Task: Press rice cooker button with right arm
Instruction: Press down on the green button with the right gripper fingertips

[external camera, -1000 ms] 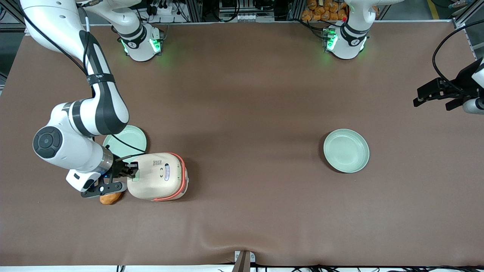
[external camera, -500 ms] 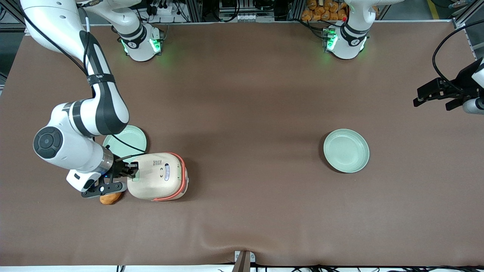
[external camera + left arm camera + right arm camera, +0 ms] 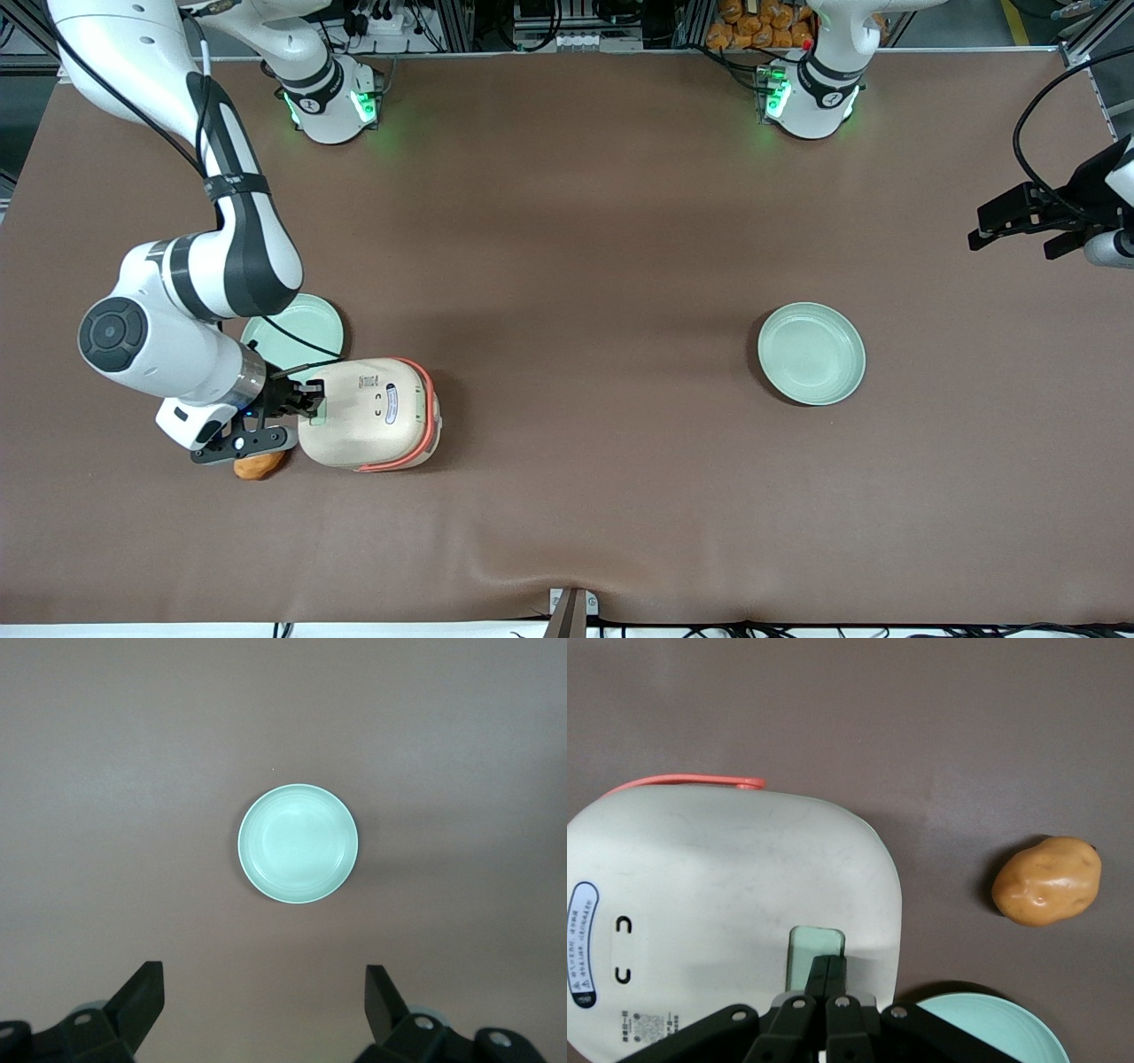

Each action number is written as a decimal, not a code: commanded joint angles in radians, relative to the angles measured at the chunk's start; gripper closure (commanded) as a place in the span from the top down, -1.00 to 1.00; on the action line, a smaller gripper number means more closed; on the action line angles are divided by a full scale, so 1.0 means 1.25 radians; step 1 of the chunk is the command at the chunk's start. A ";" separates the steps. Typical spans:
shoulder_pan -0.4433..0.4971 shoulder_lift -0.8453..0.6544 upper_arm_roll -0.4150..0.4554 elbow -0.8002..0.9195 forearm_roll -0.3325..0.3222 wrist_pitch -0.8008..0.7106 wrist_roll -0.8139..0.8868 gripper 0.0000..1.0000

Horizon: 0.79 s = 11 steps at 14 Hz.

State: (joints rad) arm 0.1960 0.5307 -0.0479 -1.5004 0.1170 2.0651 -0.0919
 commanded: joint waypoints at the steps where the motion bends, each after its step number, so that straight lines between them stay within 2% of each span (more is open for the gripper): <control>1: 0.008 0.048 0.003 0.004 0.011 0.013 -0.007 -1.00; 11: 0.013 0.054 0.003 0.012 0.013 0.012 -0.001 -1.00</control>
State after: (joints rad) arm 0.1968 0.5324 -0.0480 -1.4984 0.1159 2.0638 -0.0930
